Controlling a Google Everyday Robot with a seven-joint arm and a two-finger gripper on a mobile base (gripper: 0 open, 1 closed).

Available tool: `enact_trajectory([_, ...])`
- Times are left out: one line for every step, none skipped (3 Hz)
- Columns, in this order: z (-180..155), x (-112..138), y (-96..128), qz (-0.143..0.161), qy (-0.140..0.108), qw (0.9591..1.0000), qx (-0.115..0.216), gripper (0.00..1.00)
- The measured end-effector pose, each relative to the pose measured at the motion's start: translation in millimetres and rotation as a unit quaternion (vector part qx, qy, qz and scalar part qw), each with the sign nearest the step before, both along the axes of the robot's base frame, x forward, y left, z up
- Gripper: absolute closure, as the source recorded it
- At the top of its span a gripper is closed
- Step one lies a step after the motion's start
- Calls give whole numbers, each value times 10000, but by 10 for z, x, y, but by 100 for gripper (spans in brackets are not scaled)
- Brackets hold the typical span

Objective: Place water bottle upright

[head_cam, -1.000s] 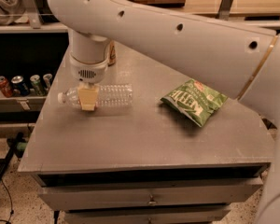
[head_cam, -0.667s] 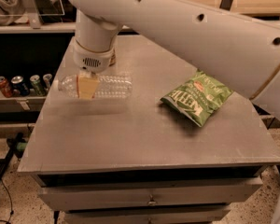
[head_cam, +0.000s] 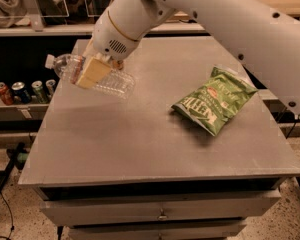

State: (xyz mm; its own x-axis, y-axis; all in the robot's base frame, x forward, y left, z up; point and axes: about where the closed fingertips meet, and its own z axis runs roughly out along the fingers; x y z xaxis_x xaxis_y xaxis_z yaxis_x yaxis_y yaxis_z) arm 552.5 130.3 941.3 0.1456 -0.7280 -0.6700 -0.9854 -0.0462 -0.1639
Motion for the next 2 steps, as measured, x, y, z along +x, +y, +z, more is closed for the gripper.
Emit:
enact_trajectory([171, -32, 53, 185, 312, 9921, 1199, 100])
enact_trajectory([365, -97, 145, 256, 617, 9740, 2166, 100])
